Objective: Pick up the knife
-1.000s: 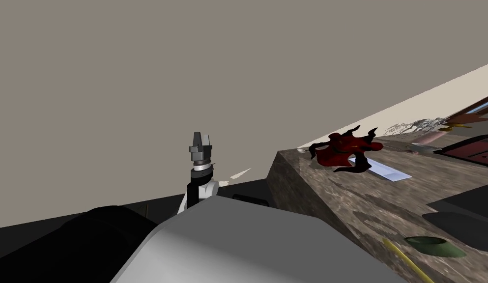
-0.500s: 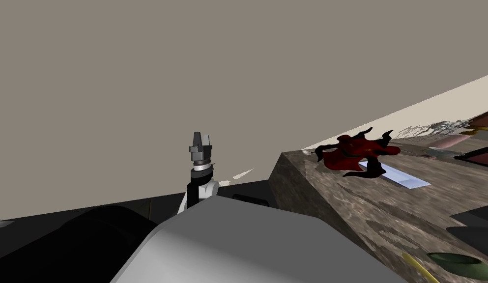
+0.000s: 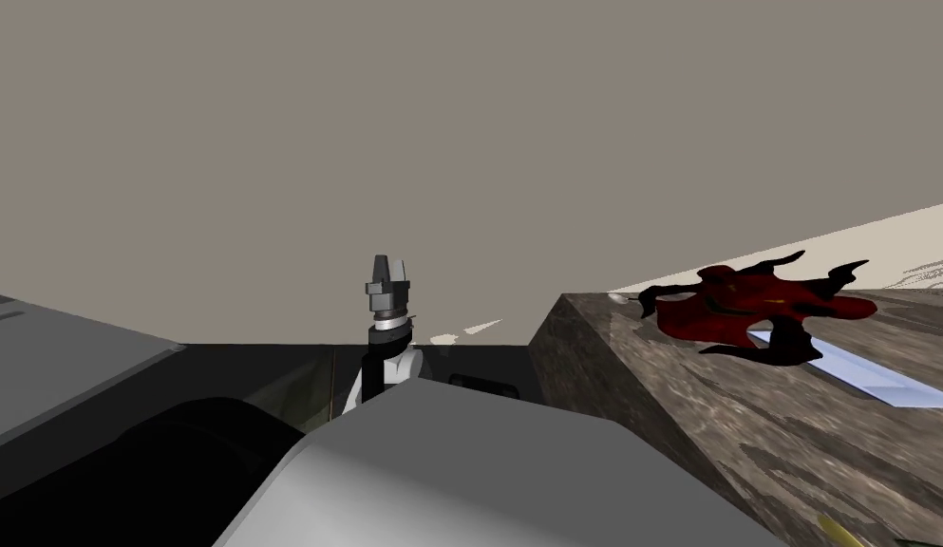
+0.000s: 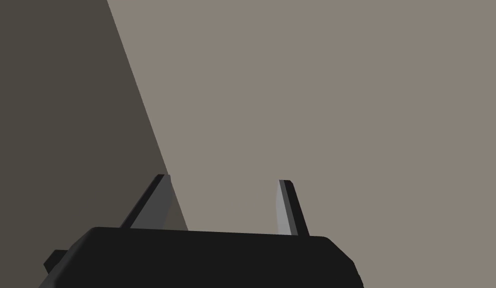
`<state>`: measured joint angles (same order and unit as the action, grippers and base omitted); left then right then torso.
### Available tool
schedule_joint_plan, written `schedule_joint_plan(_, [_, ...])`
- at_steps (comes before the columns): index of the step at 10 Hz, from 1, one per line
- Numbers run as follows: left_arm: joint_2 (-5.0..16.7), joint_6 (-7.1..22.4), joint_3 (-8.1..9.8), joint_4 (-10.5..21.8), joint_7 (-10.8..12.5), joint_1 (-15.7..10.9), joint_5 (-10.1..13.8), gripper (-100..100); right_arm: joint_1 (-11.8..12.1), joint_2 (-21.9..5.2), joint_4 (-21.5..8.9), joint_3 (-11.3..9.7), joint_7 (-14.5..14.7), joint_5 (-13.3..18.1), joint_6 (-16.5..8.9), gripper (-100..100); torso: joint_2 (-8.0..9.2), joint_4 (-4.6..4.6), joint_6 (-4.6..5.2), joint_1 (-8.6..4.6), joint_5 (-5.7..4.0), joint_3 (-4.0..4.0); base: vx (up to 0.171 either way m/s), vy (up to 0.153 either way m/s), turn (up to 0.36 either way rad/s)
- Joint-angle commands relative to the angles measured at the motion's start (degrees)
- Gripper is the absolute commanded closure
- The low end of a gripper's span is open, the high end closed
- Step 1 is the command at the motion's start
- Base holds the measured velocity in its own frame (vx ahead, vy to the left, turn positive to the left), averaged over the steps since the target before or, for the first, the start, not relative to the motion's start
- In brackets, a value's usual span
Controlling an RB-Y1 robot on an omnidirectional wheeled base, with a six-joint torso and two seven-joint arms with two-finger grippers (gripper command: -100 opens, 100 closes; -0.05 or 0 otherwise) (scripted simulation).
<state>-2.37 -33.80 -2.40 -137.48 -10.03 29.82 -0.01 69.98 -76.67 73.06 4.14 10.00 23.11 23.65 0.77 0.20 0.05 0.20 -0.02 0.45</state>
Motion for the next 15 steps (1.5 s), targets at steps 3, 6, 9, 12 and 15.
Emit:
schedule_joint_plan(3, [0.0, 0.0, 0.0, 0.0, 0.0, 0.0, 0.0, 0, -4.15, -0.56, -3.12, -4.15, -4.76, -0.1, -1.08, -100, -0.1, -0.01, -0.05, -0.21, -0.13, -0.05, -0.141, 0.023, 0.234])
schedule_joint_plan(6, [0.01, 0.0, 0.01, 0.0, 0.0, 0.02, 0.0, 0, -4.77, -0.63, -3.89, -4.74, -5.31, -0.05, -1.3, 100, -0.51, -0.03, -0.15, -0.42, -0.49, -0.25, -0.067, 0.028, 0.084])
schedule_joint_plan(9, [0.01, -0.01, 0.01, -0.01, 0.0, 0.03, 0.0, 0, -4.72, -0.63, -3.89, -4.73, -5.27, -0.04, -1.31, 100, -0.8, -0.09, -0.17, -0.62, -0.58, -0.42, -0.002, 0.001, 0.001])
schedule_joint_plan(12, [0.01, -0.01, 0.01, -0.01, 0.0, 0.03, 0.0, 0, -2.96, -0.39, -2.26, -2.98, -3.48, -0.08, -0.75, 100, -0.83, -0.1, -0.16, -0.65, -0.59, -0.44, 0.033, -0.018, -0.105])
schedule_joint_plan(15, [0.02, -0.01, 0.02, -0.01, 0.0, 0.05, 0.0, 0, 0.58, 0.11, 0.29, 0.53, 0.38, -0.02, 0.22, 100, -1.4, -0.22, -0.14, -0.75, -0.62, -0.77, 0.171, -0.038, -0.276])
